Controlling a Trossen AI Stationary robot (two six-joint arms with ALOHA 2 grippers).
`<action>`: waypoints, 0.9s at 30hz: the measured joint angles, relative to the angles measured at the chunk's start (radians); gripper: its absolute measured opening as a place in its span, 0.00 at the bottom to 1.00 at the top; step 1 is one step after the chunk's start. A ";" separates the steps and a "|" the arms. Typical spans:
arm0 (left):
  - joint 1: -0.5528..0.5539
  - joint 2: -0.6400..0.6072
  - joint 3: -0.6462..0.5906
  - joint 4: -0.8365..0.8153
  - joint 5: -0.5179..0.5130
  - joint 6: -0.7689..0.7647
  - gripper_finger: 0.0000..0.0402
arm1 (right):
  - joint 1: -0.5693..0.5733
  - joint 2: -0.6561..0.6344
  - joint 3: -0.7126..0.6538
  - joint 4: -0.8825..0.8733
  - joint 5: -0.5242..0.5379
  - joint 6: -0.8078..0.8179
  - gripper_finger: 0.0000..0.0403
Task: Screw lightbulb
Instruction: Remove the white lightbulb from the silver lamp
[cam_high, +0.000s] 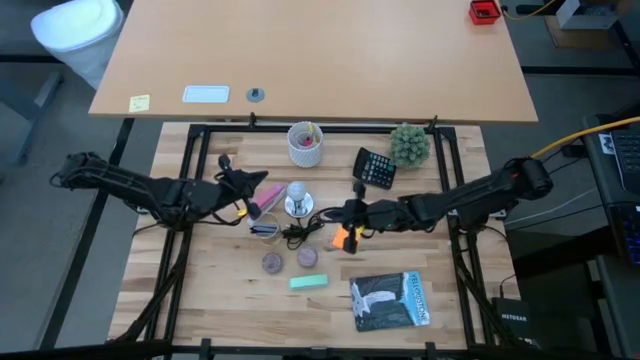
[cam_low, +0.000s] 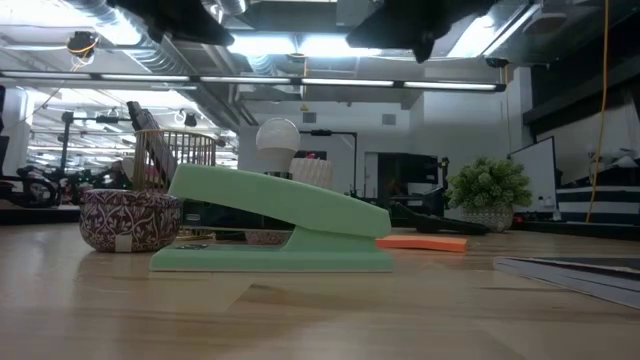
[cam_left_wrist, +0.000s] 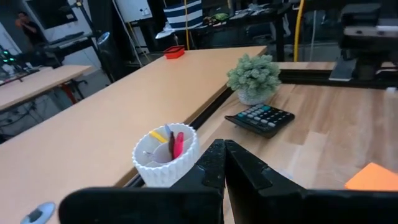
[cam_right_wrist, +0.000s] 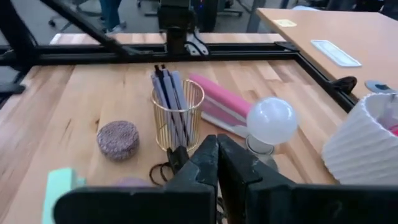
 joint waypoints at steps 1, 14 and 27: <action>0.006 0.000 0.000 0.000 0.000 0.003 0.00 | 0.000 0.020 0.000 0.029 0.004 0.008 0.02; 0.121 0.000 0.000 -0.205 0.131 -0.125 0.00 | -0.002 0.250 -0.001 0.359 0.136 0.028 0.02; 0.282 0.054 -0.132 0.027 0.438 -0.149 0.00 | -0.040 0.342 -0.001 0.409 0.183 0.026 0.02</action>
